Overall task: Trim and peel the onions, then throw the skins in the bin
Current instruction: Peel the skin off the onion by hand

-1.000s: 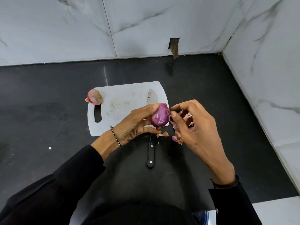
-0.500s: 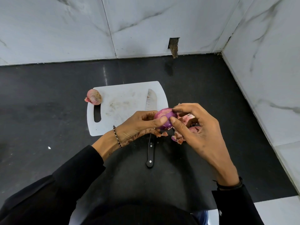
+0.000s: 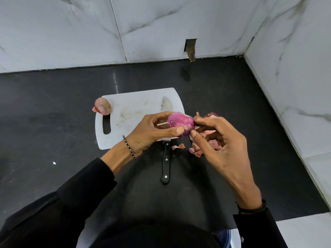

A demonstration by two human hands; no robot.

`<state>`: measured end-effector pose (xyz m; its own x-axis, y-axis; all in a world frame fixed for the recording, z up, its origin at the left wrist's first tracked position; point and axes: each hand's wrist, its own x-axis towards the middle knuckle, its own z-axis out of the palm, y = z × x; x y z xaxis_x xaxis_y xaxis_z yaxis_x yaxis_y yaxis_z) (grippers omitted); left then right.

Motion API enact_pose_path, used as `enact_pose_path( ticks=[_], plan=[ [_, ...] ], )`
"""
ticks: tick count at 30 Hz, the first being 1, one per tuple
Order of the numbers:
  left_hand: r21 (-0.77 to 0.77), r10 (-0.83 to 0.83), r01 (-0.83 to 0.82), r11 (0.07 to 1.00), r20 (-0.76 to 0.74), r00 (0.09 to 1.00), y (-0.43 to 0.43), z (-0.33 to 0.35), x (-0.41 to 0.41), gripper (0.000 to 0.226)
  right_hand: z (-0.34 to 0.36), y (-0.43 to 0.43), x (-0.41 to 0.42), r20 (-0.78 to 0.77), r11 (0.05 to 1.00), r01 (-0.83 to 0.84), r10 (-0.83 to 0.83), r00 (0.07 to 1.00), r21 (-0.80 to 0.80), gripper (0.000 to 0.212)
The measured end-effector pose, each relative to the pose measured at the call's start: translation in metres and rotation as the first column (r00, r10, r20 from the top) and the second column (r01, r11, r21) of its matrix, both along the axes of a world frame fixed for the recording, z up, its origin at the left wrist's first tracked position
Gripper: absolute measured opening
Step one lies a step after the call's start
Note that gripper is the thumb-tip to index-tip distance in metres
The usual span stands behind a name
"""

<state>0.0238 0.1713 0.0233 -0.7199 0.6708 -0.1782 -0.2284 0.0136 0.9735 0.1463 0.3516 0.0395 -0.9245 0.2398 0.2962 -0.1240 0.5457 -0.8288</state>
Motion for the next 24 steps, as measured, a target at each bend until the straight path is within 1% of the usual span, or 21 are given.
enact_pose_path(
  ticks=[4, 7, 9, 14, 18, 21, 24],
  plan=[
    [0.046, 0.016, -0.017, 0.999, 0.028, 0.999, 0.0, -0.001, 0.003, 0.062, 0.003, -0.001, 0.0, -0.028, 0.999, 0.015, -0.014, 1.0, 0.042, 0.024],
    [0.033, 0.057, -0.057, 0.998, 0.008, 0.998, 0.0, -0.002, 0.004, 0.061, 0.006, -0.004, 0.0, -0.072, 0.991, 0.023, -0.014, 0.997, 0.131, 0.022],
    [0.017, 0.063, -0.063, 0.998, -0.024, 0.998, 0.001, -0.002, 0.004, 0.063, 0.008, -0.006, 0.0, -0.121, 0.981, 0.031, -0.008, 0.993, 0.191, 0.02],
    [-0.019, 0.068, -0.07, 0.997, -0.101, 0.993, 0.002, -0.003, 0.006, 0.08, 0.01, -0.01, 0.0, -0.23, 0.948, 0.081, -0.009, 0.973, 0.308, 0.019],
    [-0.056, 0.072, -0.086, 0.995, -0.218, 0.973, 0.005, 0.0, 0.005, 0.074, 0.009, -0.011, -0.001, -0.296, 0.915, 0.12, -0.001, 0.955, 0.386, 0.017],
    [-0.082, 0.075, -0.1, 0.992, -0.263, 0.962, 0.006, 0.004, 0.006, 0.072, 0.008, -0.01, 0.0, -0.297, 0.899, 0.137, -0.008, 0.955, 0.416, 0.018],
    [-0.165, 0.022, -0.08, 0.983, -0.328, 0.944, 0.006, 0.01, 0.007, 0.073, 0.008, -0.01, 0.0, -0.286, 0.904, 0.149, -0.031, 0.958, 0.401, 0.018]
  ],
)
